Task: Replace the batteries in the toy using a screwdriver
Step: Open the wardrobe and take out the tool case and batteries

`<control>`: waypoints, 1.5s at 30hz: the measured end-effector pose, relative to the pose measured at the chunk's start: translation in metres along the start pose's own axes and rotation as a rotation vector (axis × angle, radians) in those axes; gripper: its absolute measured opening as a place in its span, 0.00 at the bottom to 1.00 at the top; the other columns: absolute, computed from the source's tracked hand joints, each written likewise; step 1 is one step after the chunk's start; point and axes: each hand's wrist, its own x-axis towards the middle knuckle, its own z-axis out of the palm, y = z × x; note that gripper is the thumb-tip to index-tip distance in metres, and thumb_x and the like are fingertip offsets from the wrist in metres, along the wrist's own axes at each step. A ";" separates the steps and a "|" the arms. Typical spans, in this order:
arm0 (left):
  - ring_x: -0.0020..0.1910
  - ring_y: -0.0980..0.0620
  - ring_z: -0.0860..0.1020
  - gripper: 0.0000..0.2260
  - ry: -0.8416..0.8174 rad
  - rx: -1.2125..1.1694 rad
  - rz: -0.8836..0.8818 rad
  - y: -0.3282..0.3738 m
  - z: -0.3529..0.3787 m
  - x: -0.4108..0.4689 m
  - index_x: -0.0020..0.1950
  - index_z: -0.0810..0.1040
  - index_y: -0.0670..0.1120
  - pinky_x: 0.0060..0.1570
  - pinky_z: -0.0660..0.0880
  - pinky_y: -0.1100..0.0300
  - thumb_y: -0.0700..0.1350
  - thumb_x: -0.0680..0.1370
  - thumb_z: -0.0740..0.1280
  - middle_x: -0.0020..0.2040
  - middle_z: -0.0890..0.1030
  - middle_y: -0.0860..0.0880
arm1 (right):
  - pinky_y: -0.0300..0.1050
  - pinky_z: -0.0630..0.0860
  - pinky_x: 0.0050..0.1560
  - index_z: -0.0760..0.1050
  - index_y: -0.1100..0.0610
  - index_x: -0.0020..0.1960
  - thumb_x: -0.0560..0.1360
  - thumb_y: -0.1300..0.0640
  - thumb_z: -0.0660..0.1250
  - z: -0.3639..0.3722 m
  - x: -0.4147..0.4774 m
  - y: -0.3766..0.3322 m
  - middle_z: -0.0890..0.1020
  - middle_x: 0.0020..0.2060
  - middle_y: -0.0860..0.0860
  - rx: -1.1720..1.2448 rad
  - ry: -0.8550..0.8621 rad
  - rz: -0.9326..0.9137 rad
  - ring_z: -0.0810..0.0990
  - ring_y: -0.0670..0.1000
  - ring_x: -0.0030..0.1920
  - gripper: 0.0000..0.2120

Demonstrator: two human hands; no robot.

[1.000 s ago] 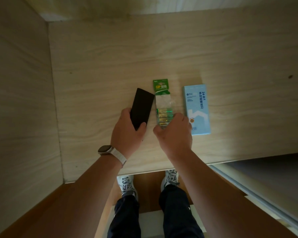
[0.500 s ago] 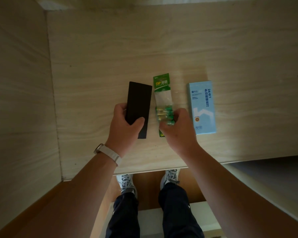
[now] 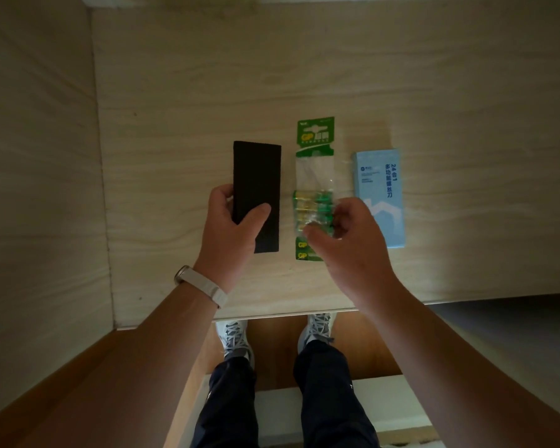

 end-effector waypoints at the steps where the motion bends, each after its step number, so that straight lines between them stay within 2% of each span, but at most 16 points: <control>1: 0.43 0.54 0.84 0.12 0.006 -0.027 -0.010 0.001 0.002 -0.001 0.54 0.69 0.52 0.42 0.83 0.54 0.37 0.79 0.68 0.51 0.80 0.48 | 0.51 0.81 0.43 0.73 0.52 0.50 0.72 0.61 0.73 0.000 -0.002 -0.004 0.83 0.42 0.51 0.027 -0.008 -0.018 0.82 0.49 0.41 0.12; 4: 0.39 0.57 0.83 0.06 0.035 -0.144 -0.048 0.006 0.008 -0.005 0.54 0.71 0.50 0.39 0.82 0.56 0.42 0.81 0.66 0.47 0.82 0.50 | 0.34 0.75 0.37 0.72 0.51 0.48 0.71 0.61 0.74 0.003 -0.007 -0.017 0.82 0.39 0.46 0.070 -0.035 -0.071 0.78 0.39 0.35 0.13; 6: 0.37 0.58 0.83 0.03 0.045 -0.192 -0.059 0.010 0.010 -0.008 0.54 0.72 0.50 0.35 0.80 0.58 0.43 0.82 0.64 0.42 0.83 0.52 | 0.30 0.72 0.36 0.72 0.50 0.48 0.71 0.60 0.75 0.007 -0.007 -0.023 0.81 0.38 0.44 0.083 -0.046 -0.090 0.77 0.37 0.34 0.13; 9: 0.33 0.59 0.82 0.03 0.014 -0.228 -0.033 0.015 0.011 -0.012 0.53 0.71 0.47 0.30 0.78 0.63 0.40 0.83 0.61 0.35 0.84 0.56 | 0.33 0.75 0.38 0.73 0.50 0.48 0.70 0.58 0.76 0.016 -0.008 -0.026 0.82 0.38 0.44 0.092 -0.065 -0.099 0.79 0.38 0.36 0.13; 12: 0.35 0.56 0.83 0.03 -0.018 -0.226 -0.013 0.016 0.008 -0.014 0.55 0.72 0.46 0.33 0.80 0.62 0.39 0.83 0.61 0.37 0.84 0.54 | 0.52 0.82 0.45 0.73 0.48 0.49 0.69 0.53 0.76 0.027 -0.010 -0.025 0.84 0.41 0.47 0.082 -0.088 -0.086 0.84 0.47 0.41 0.14; 13: 0.36 0.56 0.83 0.03 -0.024 -0.227 -0.011 0.016 0.007 -0.014 0.55 0.72 0.46 0.34 0.80 0.61 0.39 0.83 0.62 0.39 0.84 0.53 | 0.52 0.82 0.44 0.73 0.48 0.49 0.69 0.52 0.76 0.029 -0.011 -0.024 0.84 0.40 0.47 0.068 -0.089 -0.088 0.84 0.47 0.41 0.14; 16: 0.37 0.56 0.83 0.04 -0.034 -0.211 -0.001 0.015 0.007 -0.015 0.55 0.72 0.47 0.34 0.80 0.62 0.39 0.83 0.62 0.42 0.84 0.51 | 0.37 0.77 0.37 0.72 0.46 0.46 0.70 0.51 0.76 0.032 -0.013 -0.025 0.81 0.38 0.44 -0.030 -0.059 -0.118 0.80 0.41 0.37 0.13; 19: 0.37 0.56 0.83 0.04 -0.042 -0.195 0.006 0.011 0.009 -0.015 0.54 0.72 0.47 0.35 0.80 0.63 0.39 0.82 0.63 0.43 0.83 0.49 | 0.40 0.73 0.33 0.71 0.46 0.43 0.69 0.47 0.74 0.030 -0.013 -0.022 0.78 0.37 0.45 -0.175 -0.009 -0.164 0.77 0.44 0.35 0.12; 22: 0.39 0.51 0.83 0.03 -0.069 -0.182 0.001 0.006 0.013 -0.014 0.55 0.72 0.46 0.40 0.82 0.56 0.41 0.82 0.64 0.46 0.83 0.45 | 0.35 0.64 0.30 0.67 0.42 0.41 0.70 0.44 0.72 0.023 -0.013 -0.019 0.75 0.33 0.44 -0.282 -0.011 -0.197 0.73 0.43 0.32 0.13; 26: 0.39 0.54 0.83 0.02 -0.078 -0.194 -0.008 0.004 0.017 -0.014 0.54 0.74 0.47 0.40 0.81 0.58 0.41 0.82 0.64 0.44 0.84 0.48 | 0.41 0.69 0.32 0.67 0.43 0.48 0.70 0.41 0.72 0.013 -0.014 -0.018 0.75 0.31 0.46 -0.319 -0.003 -0.165 0.75 0.44 0.33 0.16; 31: 0.38 0.55 0.83 0.01 -0.081 -0.197 0.020 0.009 0.022 -0.013 0.53 0.73 0.46 0.38 0.81 0.59 0.41 0.82 0.64 0.42 0.84 0.50 | 0.43 0.74 0.38 0.71 0.46 0.55 0.70 0.39 0.71 -0.001 -0.015 -0.012 0.78 0.38 0.45 -0.265 -0.036 -0.170 0.77 0.45 0.36 0.19; 36: 0.36 0.54 0.84 0.01 -0.084 -0.206 -0.023 0.014 0.019 -0.010 0.53 0.73 0.47 0.34 0.81 0.58 0.42 0.82 0.64 0.39 0.84 0.52 | 0.31 0.71 0.41 0.73 0.50 0.54 0.75 0.48 0.70 -0.029 -0.006 0.014 0.78 0.42 0.45 -0.235 0.086 -0.142 0.77 0.41 0.41 0.12; 38: 0.35 0.54 0.83 0.01 -0.077 -0.203 -0.031 0.015 0.018 -0.009 0.52 0.73 0.47 0.32 0.80 0.58 0.41 0.82 0.64 0.38 0.84 0.52 | 0.34 0.72 0.45 0.73 0.53 0.57 0.75 0.50 0.71 -0.040 0.002 0.031 0.77 0.48 0.48 -0.325 0.233 -0.136 0.77 0.46 0.48 0.14; 41: 0.35 0.54 0.83 0.01 -0.074 -0.191 -0.026 0.013 0.016 -0.008 0.52 0.74 0.47 0.33 0.80 0.57 0.41 0.82 0.64 0.39 0.84 0.52 | 0.50 0.78 0.52 0.72 0.56 0.61 0.73 0.51 0.72 -0.053 0.013 0.048 0.74 0.56 0.53 -0.395 0.365 -0.069 0.76 0.54 0.57 0.20; 43: 0.35 0.54 0.83 0.02 -0.077 -0.174 -0.021 0.011 0.015 -0.009 0.51 0.74 0.48 0.34 0.80 0.58 0.42 0.82 0.64 0.38 0.84 0.52 | 0.57 0.78 0.53 0.72 0.55 0.61 0.72 0.47 0.73 -0.059 0.022 0.057 0.74 0.56 0.53 -0.423 0.389 0.000 0.75 0.56 0.57 0.23; 45: 0.34 0.55 0.83 0.02 -0.079 -0.165 -0.017 0.009 0.015 -0.009 0.51 0.74 0.48 0.32 0.80 0.59 0.41 0.82 0.63 0.36 0.84 0.53 | 0.57 0.80 0.50 0.73 0.54 0.59 0.68 0.40 0.72 -0.061 0.028 0.062 0.76 0.54 0.52 -0.452 0.393 0.034 0.77 0.57 0.54 0.26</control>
